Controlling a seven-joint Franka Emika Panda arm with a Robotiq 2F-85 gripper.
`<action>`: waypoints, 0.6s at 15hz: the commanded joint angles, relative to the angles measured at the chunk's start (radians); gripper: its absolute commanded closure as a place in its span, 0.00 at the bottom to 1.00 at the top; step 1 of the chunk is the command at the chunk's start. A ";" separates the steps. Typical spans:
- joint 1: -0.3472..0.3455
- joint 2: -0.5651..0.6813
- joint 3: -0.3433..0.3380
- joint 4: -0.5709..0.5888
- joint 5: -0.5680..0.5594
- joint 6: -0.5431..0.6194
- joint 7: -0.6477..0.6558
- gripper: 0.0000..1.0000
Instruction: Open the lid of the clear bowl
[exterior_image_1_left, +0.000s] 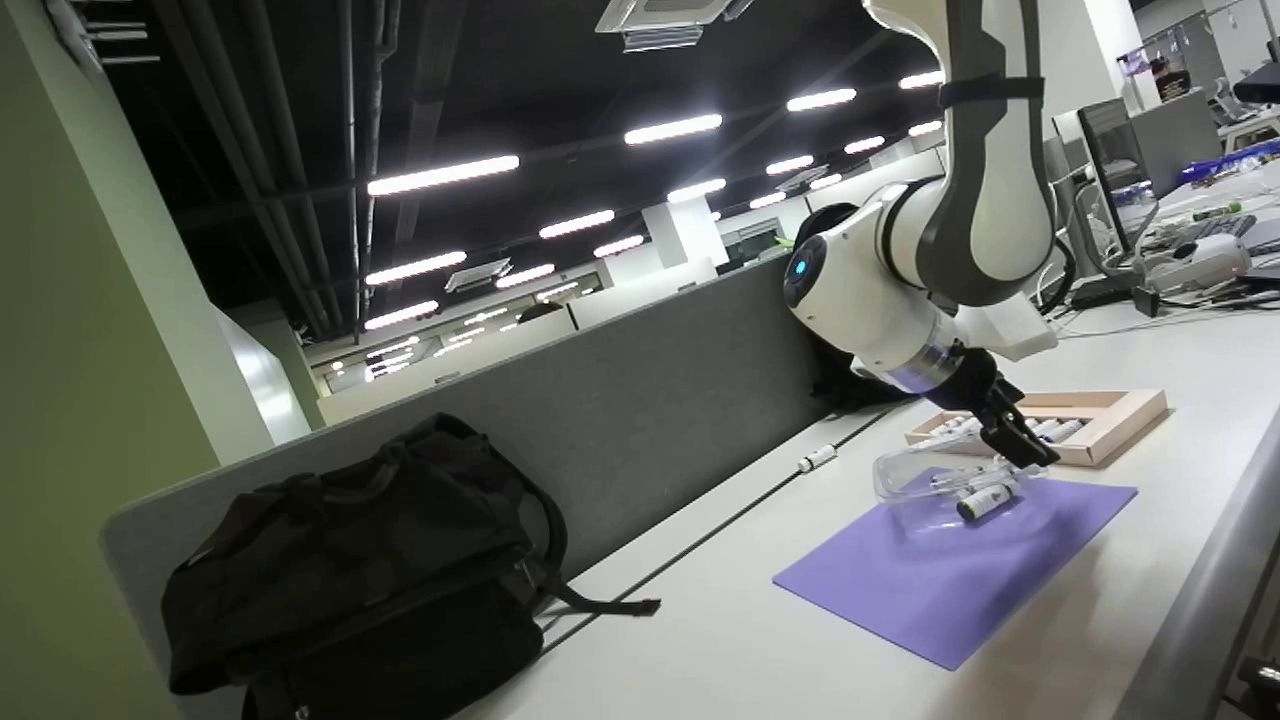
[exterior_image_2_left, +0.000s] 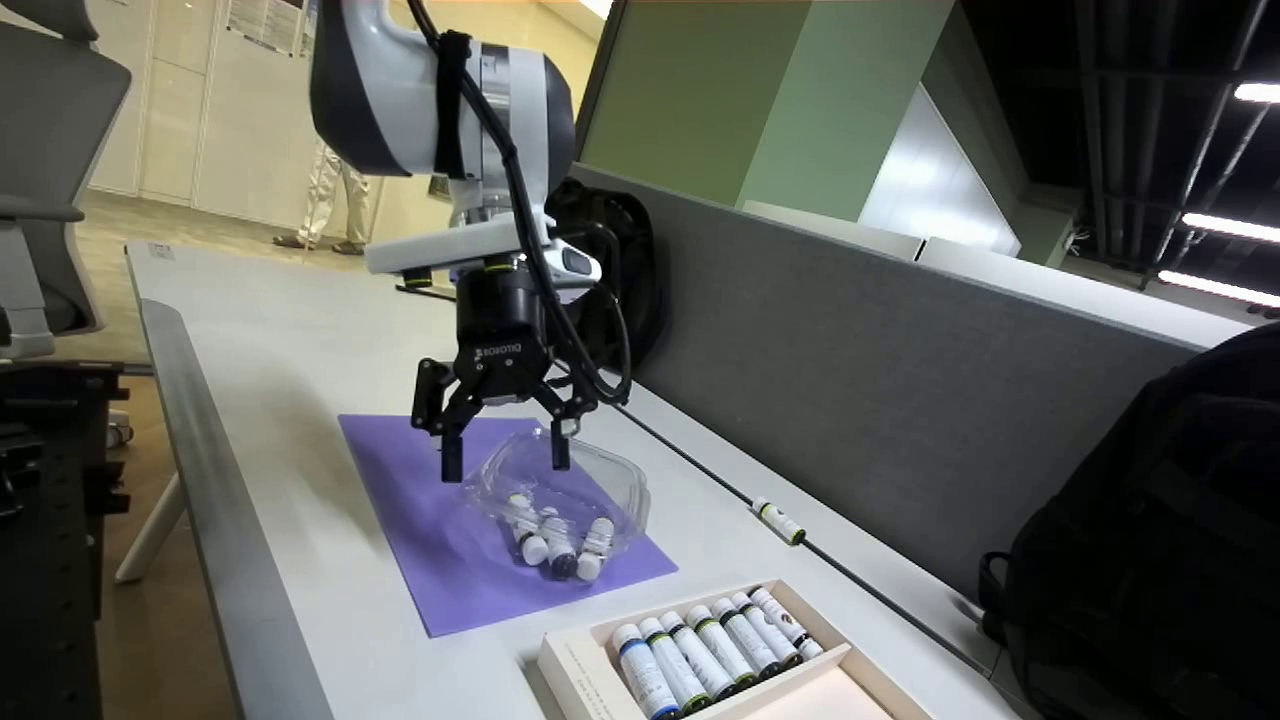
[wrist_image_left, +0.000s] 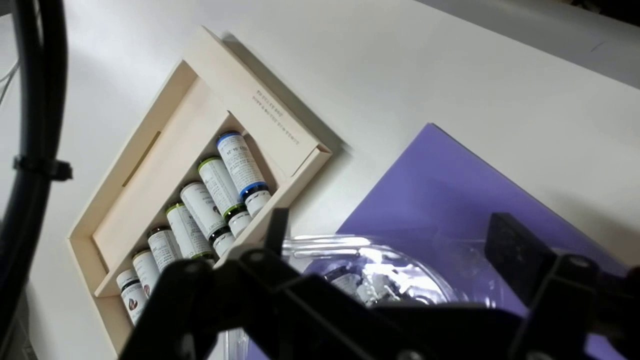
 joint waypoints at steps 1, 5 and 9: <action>0.013 0.003 -0.015 0.011 -0.020 -0.004 0.024 0.00; 0.013 0.006 -0.018 0.013 -0.021 -0.006 0.026 0.00; 0.011 0.006 -0.024 0.011 -0.033 -0.005 0.031 0.00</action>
